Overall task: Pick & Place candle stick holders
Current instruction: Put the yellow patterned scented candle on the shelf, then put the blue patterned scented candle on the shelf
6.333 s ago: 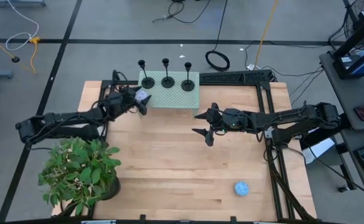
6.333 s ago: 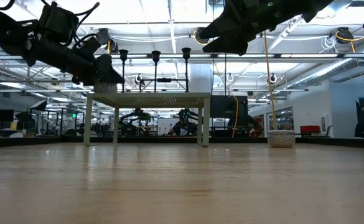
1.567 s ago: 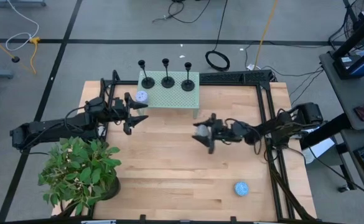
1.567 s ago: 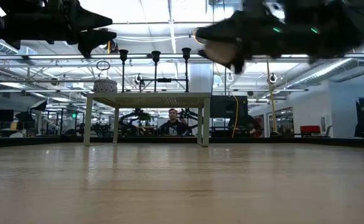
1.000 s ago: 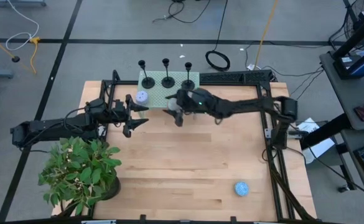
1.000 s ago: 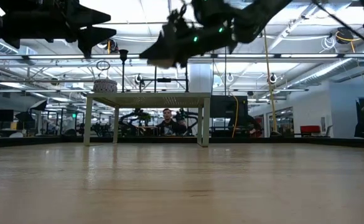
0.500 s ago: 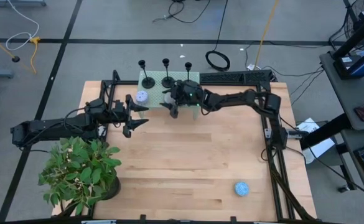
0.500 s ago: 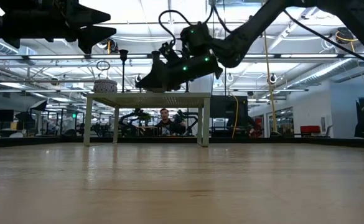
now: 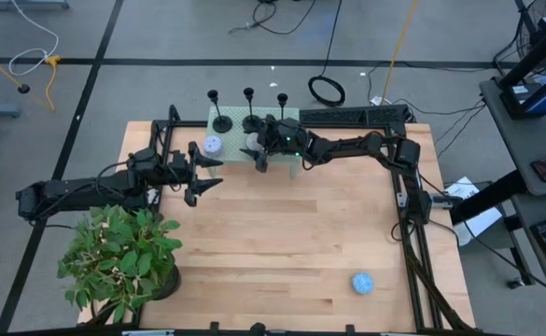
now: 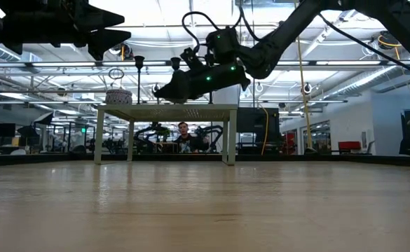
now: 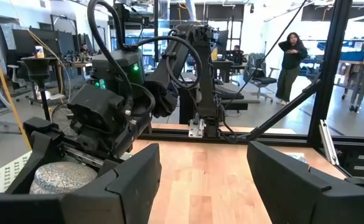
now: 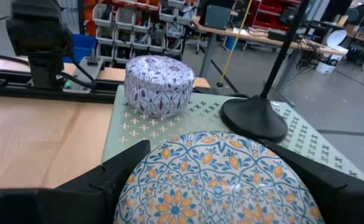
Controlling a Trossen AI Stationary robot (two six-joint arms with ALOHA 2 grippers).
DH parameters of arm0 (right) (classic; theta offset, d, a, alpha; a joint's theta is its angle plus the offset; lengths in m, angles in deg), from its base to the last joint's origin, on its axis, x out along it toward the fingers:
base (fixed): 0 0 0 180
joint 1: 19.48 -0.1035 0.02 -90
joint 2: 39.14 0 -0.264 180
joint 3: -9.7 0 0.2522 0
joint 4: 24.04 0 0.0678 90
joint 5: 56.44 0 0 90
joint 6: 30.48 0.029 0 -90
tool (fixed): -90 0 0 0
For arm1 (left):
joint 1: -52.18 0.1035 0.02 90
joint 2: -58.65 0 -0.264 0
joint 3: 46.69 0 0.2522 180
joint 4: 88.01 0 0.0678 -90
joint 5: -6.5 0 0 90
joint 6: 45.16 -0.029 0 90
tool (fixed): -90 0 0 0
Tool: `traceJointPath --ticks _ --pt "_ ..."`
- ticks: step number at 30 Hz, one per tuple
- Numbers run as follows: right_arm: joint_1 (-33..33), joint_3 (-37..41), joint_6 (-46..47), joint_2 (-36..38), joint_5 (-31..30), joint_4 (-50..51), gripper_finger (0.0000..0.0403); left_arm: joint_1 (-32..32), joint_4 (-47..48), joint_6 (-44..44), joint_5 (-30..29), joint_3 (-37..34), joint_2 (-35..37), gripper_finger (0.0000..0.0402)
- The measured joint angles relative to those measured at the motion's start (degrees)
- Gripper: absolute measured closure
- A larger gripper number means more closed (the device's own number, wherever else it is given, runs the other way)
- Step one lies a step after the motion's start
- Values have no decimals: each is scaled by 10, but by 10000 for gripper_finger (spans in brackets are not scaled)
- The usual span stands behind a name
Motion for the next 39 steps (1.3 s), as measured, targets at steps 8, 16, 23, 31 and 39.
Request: traceJointPath --ticks 8,16,23,31,39 --pt "13 0 16 0 2 -1 101 0 0 0 0 0 0 151" --pt "15 0 14 0 29 -8 59 0 0 0 0 0 0 151" --pt "15 1 40 7 29 -78 61 0 0 1 0 0 0 151" --pt "-4 4 52 64 83 3 76 0 15 2 0 0 0 151" --pt "-106 2 -34 200 13 323 92 -3 21 6 0 0 0 151"
